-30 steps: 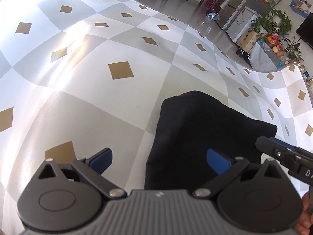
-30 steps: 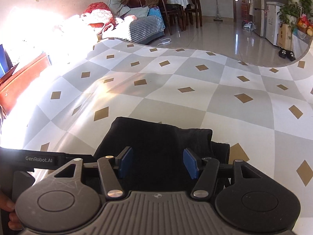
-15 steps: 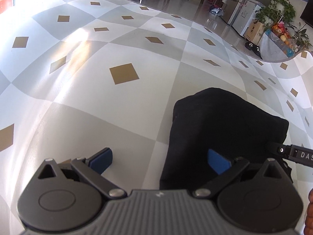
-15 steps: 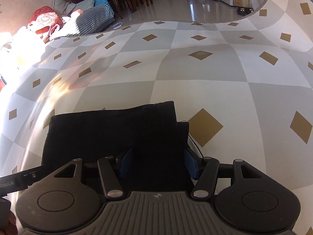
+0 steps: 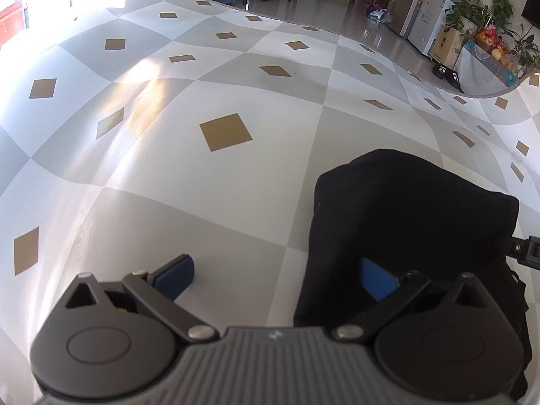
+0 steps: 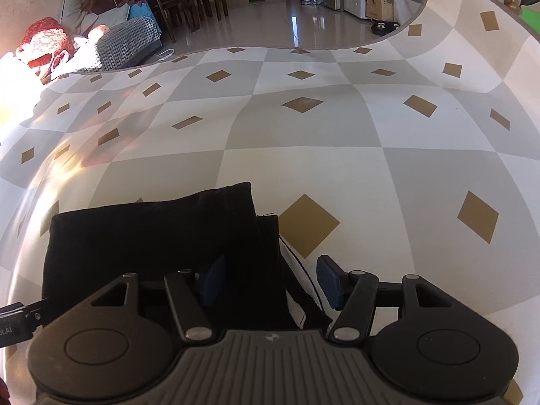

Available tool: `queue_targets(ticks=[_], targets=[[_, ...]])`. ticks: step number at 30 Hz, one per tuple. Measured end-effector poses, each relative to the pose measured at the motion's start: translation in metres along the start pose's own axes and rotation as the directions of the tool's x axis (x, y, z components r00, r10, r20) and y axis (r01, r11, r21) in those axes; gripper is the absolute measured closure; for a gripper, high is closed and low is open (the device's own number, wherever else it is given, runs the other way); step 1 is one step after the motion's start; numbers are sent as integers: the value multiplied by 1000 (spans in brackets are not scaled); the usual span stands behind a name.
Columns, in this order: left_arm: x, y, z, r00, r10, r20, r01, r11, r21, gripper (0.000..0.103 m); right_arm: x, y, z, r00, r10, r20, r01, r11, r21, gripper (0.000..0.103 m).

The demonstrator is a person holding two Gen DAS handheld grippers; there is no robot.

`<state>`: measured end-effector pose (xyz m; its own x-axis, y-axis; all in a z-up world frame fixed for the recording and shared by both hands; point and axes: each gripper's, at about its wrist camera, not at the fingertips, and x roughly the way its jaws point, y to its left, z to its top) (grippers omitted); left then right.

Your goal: Fold clothes

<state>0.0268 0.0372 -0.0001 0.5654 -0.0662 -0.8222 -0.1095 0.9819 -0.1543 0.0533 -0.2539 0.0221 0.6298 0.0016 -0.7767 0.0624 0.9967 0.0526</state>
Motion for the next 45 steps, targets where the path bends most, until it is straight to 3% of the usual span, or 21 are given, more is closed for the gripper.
queue_targets(ticks=[3,9,18,21,25,34,45], targets=[[-2,4,1,1000,16,-10,-16,1000,-24,0,-9,-4,3,999,-38,25,38,999,3,46],[-17,9,5,1000,-10,-2,10,998,-58,0,-27,-14,0,1000,3,27,-5,999,52,46],[-45,-9,-7,991,-134,-13,135,991,25,0,-57,-6,-26,985,173,25,-174,984,29,46],[-49,-14,-16,989,-143,-25,144,988,53,0,-59,-4,-42,967,255,-5,-254,964,73,46],[-51,-15,-29,989,-141,-53,144,988,62,0,-59,0,-58,954,298,-37,-294,951,97,46],[-46,2,-49,992,-42,-123,49,997,53,0,-52,13,-77,969,234,-81,-233,972,15,46],[-58,4,-67,991,-8,-135,26,990,136,0,-50,32,-84,982,169,-87,-179,977,-116,40]])
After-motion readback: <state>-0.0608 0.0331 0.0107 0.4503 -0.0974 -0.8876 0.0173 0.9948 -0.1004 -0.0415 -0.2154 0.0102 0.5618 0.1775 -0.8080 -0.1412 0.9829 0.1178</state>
